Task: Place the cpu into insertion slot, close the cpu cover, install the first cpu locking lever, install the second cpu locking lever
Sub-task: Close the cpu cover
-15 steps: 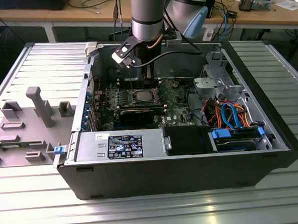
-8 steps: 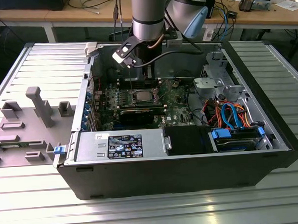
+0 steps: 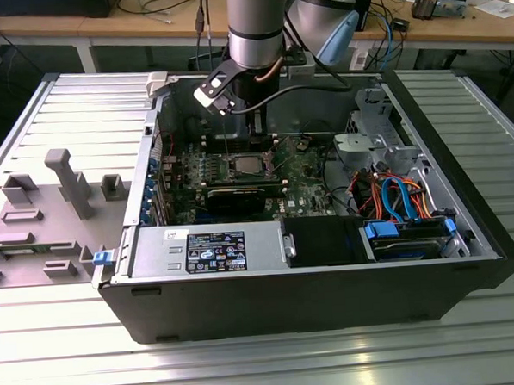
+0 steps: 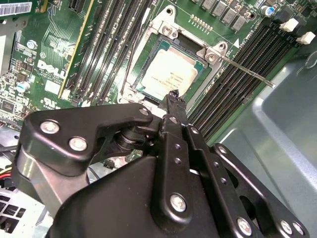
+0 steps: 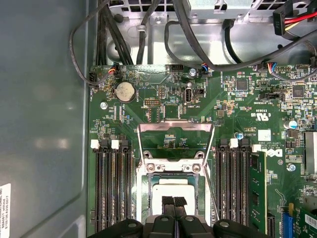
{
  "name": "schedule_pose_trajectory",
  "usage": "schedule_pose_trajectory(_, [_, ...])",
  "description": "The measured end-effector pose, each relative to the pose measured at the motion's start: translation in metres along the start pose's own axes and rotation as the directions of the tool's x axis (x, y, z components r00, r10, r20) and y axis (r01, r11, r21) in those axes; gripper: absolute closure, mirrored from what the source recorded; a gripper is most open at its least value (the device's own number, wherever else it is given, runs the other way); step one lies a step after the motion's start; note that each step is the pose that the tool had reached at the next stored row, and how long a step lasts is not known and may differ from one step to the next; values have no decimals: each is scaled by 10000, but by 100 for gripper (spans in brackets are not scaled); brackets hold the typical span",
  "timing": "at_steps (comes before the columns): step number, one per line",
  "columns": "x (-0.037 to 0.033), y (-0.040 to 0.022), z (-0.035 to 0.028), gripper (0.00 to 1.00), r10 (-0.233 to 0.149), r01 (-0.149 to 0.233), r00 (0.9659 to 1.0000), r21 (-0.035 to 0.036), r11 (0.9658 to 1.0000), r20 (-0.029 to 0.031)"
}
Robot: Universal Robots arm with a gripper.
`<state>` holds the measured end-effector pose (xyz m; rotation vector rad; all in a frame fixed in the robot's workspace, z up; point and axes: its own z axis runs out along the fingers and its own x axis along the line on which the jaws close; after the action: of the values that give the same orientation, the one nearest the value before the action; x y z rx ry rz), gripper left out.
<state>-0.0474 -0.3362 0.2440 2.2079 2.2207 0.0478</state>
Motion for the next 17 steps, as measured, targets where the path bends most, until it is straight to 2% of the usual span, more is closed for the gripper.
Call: schedule_pose_trajectory(17, [0,23,1,89,0,0,10000,0,10000,0])
